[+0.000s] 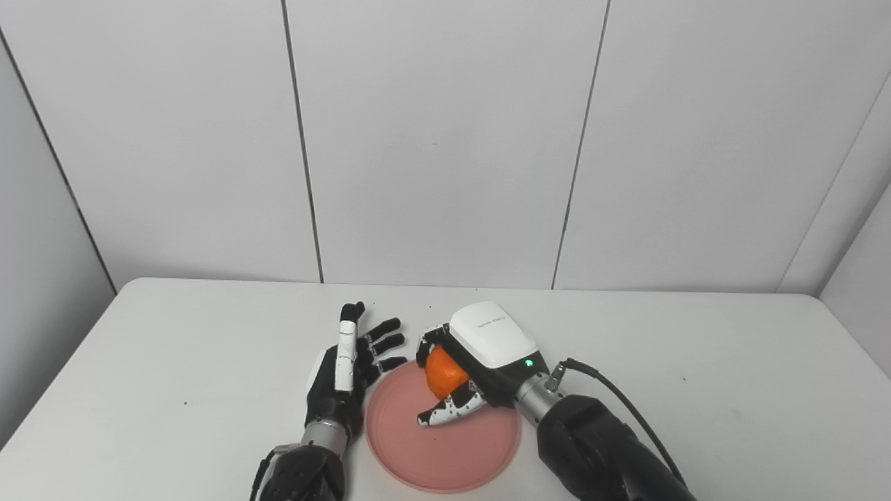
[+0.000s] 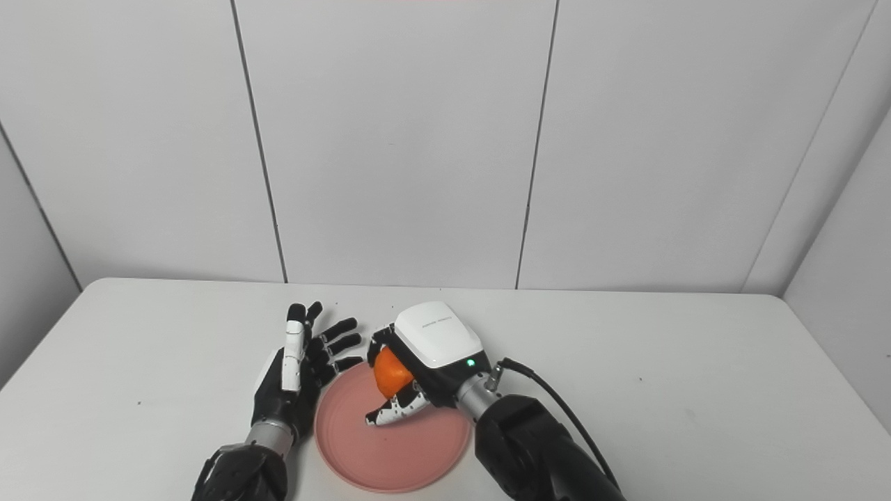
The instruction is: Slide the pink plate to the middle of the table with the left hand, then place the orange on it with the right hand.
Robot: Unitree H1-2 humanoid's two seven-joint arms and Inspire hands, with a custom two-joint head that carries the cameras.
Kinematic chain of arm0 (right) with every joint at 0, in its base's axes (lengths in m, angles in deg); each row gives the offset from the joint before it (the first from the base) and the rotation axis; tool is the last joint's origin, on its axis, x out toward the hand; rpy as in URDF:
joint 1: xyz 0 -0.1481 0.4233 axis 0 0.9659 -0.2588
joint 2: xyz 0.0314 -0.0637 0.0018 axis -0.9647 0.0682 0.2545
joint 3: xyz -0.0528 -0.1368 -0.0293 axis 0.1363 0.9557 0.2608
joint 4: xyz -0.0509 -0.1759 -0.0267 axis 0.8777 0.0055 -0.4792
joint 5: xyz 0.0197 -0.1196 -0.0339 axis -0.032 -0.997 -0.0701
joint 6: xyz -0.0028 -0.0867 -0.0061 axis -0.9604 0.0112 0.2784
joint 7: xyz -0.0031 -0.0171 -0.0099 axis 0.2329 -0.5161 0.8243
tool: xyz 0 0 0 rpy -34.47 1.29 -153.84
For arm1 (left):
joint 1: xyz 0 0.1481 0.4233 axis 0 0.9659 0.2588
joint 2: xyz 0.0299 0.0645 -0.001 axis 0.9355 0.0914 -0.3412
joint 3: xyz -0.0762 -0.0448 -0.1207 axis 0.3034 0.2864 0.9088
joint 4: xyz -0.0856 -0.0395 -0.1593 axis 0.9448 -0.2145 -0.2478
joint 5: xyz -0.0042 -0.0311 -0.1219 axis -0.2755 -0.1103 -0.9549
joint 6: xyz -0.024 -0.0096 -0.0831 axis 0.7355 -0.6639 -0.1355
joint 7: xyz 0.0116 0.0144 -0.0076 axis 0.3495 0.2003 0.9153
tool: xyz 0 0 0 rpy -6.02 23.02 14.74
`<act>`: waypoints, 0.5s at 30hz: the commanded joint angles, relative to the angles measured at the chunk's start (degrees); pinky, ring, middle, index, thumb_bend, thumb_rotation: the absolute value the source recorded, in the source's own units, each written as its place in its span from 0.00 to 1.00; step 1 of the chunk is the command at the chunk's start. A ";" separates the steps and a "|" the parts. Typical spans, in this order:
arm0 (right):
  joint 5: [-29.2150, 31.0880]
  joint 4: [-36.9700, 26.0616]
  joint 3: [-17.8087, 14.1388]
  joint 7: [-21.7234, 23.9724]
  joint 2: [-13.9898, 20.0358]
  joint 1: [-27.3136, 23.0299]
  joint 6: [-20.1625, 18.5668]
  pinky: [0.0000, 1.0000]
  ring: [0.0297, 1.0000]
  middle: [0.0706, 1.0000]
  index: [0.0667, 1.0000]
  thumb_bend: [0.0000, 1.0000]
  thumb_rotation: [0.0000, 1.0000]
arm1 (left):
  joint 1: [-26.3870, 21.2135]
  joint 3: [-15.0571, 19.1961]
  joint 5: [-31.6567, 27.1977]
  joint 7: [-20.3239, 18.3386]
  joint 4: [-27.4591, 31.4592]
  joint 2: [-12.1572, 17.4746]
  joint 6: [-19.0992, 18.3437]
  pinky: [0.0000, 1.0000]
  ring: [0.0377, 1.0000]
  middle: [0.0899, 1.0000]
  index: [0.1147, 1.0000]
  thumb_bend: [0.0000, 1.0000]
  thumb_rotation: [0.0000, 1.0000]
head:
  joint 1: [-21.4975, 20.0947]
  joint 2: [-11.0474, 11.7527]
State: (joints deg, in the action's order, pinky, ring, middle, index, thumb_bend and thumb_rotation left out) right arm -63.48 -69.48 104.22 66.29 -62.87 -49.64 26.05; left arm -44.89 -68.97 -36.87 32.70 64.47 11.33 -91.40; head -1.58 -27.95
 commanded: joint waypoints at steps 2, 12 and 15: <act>0.46 -0.68 -0.19 -1.04 -0.66 -1.89 2.03 0.28 0.34 0.42 0.46 0.50 0.15 | -1.10 -0.57 0.72 0.32 1.13 -0.34 1.08 0.59 0.75 0.76 0.97 0.79 1.00 | 0.07 -0.08; 0.20 0.65 0.47 -1.30 -0.68 -1.64 2.41 0.29 0.35 0.41 0.46 0.50 0.16 | -0.91 -0.78 0.92 0.58 1.53 -0.26 0.84 0.59 0.73 0.75 0.97 0.78 1.00 | 0.11 -0.17; 0.49 1.11 0.53 -1.38 -0.90 -1.54 2.41 0.28 0.34 0.41 0.46 0.50 0.16 | -0.86 -0.73 0.90 0.77 1.57 -0.33 0.90 0.58 0.72 0.74 0.97 0.78 1.00 | 0.10 -0.35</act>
State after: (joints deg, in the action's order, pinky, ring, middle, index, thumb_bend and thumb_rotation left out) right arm -63.17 -67.59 105.17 66.41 -63.37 -49.35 26.50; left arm -44.73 -69.38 -36.50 33.22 64.65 11.33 -91.40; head -1.49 -28.12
